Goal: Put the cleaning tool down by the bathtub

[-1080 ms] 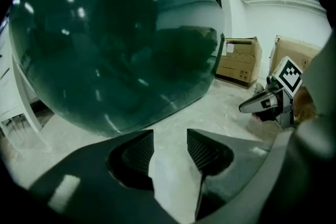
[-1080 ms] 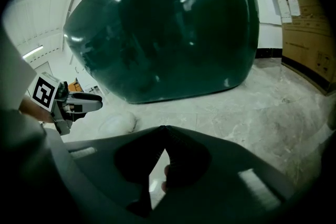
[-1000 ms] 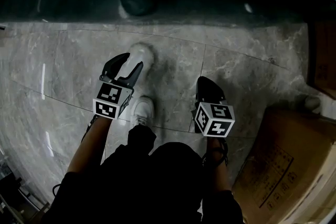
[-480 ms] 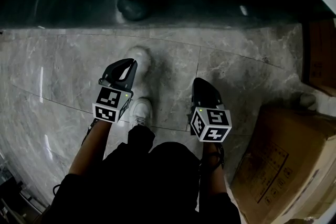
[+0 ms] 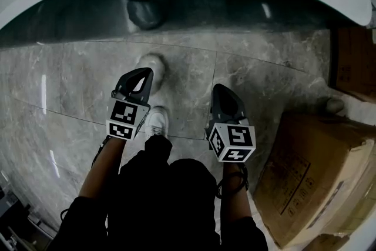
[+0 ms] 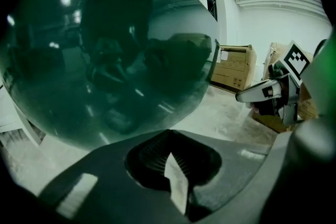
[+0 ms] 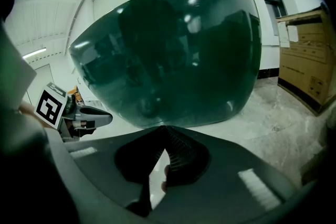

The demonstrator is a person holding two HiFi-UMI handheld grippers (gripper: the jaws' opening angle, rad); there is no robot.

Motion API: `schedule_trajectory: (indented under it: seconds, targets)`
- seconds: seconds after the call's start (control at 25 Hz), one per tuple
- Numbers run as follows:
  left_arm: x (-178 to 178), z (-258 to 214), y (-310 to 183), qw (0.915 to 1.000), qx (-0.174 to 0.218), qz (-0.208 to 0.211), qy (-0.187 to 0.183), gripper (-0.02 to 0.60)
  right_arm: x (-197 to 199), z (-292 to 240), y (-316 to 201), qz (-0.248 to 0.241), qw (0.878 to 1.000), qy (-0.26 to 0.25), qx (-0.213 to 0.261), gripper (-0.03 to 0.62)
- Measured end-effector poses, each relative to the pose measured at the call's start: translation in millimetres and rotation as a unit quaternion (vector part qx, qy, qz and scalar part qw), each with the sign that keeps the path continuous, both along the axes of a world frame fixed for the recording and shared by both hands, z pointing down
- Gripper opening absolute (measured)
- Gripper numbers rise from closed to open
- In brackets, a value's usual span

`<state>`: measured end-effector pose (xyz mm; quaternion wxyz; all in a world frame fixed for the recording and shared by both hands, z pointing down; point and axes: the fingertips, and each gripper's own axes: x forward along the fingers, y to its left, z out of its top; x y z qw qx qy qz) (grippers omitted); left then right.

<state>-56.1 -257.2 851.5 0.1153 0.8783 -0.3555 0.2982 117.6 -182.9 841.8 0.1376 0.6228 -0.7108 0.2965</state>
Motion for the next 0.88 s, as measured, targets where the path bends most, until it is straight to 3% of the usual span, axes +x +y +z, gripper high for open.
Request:
schedule_trajectory:
  seconds: [0.44,0.88]
  targets:
    - [7,-99,9,0.9998,-0.017,0.000,0.012,0.000,-8,-110,0,-0.005,1.000,0.010,0.009,0.023]
    - [1,-242,38,0.9984,-0.052,-0.012,0.021,0.000,-22,-264,5,-0.015,0.999,0.017,0.030,0.023]
